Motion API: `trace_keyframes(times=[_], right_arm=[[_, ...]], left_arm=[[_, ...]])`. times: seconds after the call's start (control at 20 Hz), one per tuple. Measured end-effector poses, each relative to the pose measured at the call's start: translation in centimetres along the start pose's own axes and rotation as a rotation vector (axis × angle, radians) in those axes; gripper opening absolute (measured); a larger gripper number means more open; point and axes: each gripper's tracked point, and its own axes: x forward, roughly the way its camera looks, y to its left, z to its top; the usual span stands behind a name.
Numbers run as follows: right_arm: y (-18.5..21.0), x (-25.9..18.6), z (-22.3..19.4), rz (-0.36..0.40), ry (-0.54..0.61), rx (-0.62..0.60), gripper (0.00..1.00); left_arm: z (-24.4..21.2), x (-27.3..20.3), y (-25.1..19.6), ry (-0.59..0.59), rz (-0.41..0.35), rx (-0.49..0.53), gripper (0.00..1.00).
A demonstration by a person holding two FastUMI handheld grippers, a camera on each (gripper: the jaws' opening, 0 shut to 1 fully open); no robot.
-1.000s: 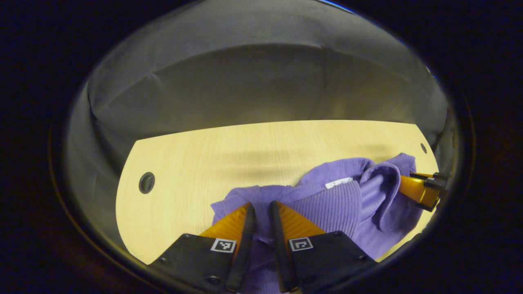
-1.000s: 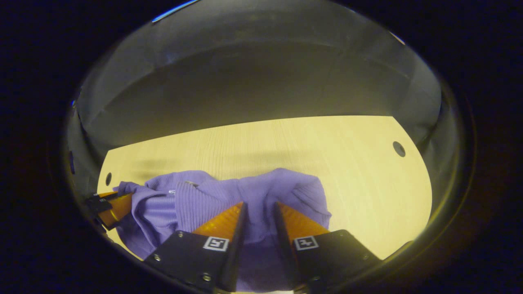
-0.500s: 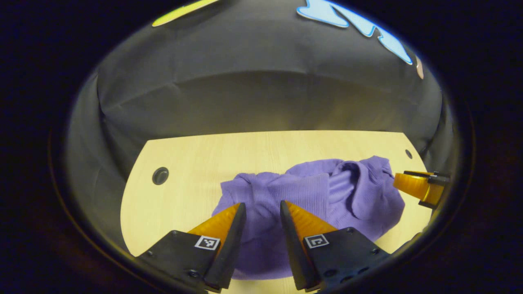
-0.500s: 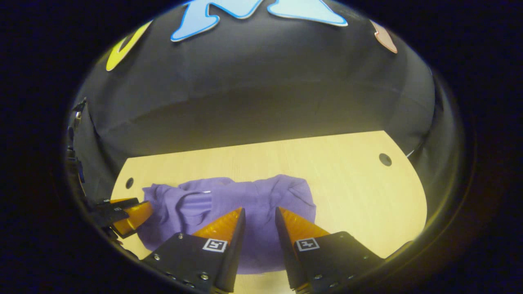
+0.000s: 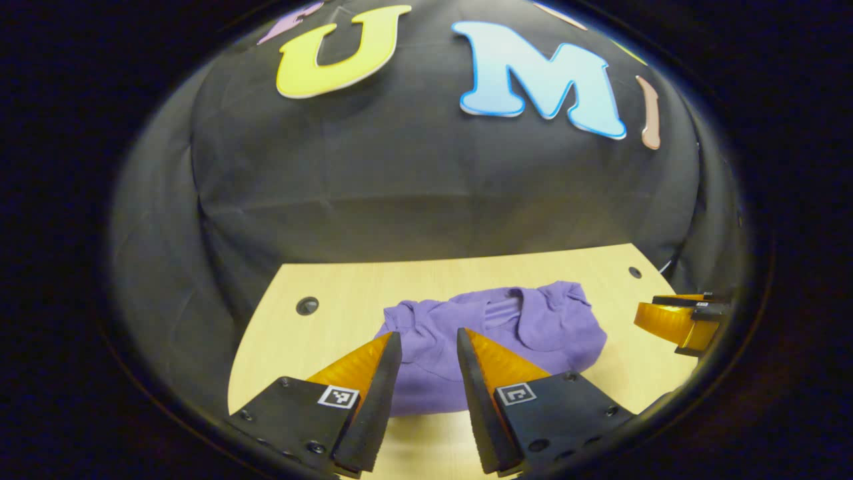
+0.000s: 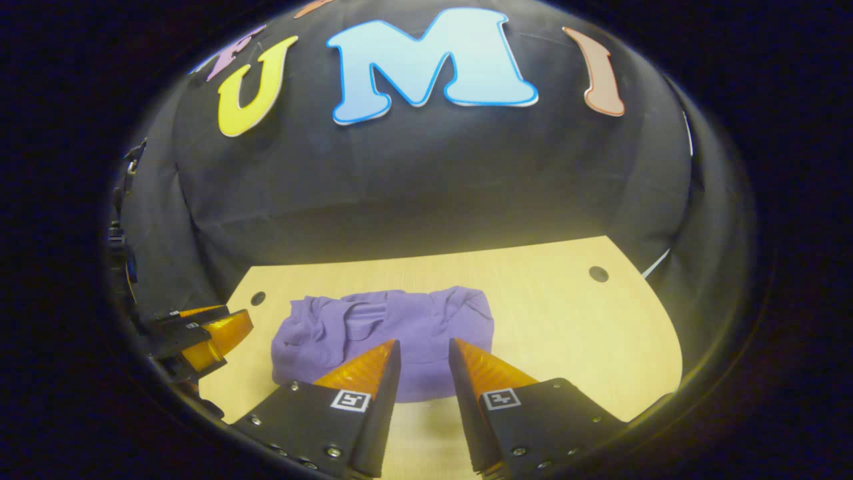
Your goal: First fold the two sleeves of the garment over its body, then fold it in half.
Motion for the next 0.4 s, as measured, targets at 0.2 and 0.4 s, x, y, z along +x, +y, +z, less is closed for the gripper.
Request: trace_keyframes(times=[0.2,0.4], right_arm=[[-0.9,-6.3,1.0,0.025,-0.09,0.039,0.46],[-2.7,-12.6,2.2,0.034,-0.208,0.041,0.46]], left_arm=[[1.8,-7.3,-3.0,-0.107,-0.01,0.038,0.62],[3.0,-14.3,-5.8,-0.221,-0.017,0.039,0.61]])
